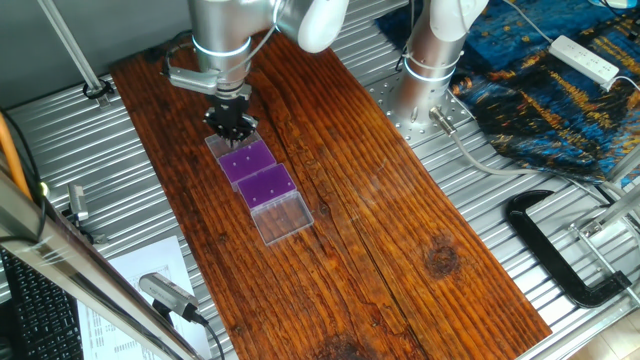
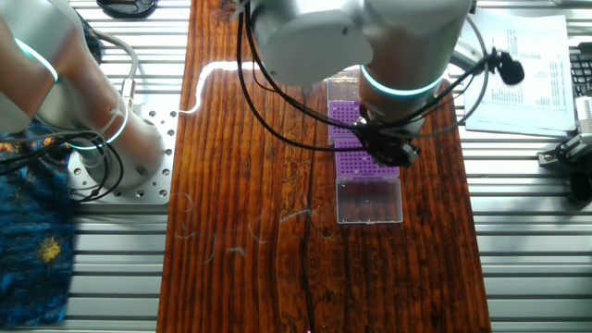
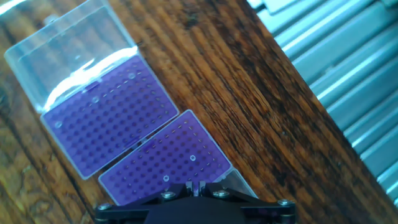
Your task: Transfer all small pipette tips from one holder to another
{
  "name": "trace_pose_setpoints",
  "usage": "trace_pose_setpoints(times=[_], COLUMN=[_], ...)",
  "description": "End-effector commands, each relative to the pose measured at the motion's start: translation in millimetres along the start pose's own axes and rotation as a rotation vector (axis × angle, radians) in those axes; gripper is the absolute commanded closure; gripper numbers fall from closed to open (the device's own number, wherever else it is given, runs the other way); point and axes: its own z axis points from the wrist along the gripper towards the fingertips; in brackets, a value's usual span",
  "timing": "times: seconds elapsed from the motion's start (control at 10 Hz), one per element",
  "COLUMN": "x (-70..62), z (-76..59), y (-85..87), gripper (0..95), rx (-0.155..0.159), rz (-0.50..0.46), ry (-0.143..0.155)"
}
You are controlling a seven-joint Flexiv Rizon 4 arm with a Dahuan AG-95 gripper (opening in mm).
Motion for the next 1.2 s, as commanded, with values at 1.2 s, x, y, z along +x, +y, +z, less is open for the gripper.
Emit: trace_pose_setpoints(times=[1.2], x=[-3.9], z=[13.1], y=[-3.4], gripper=[95.0], rx=[-0.005], rz=[0.008], ry=[-0.012])
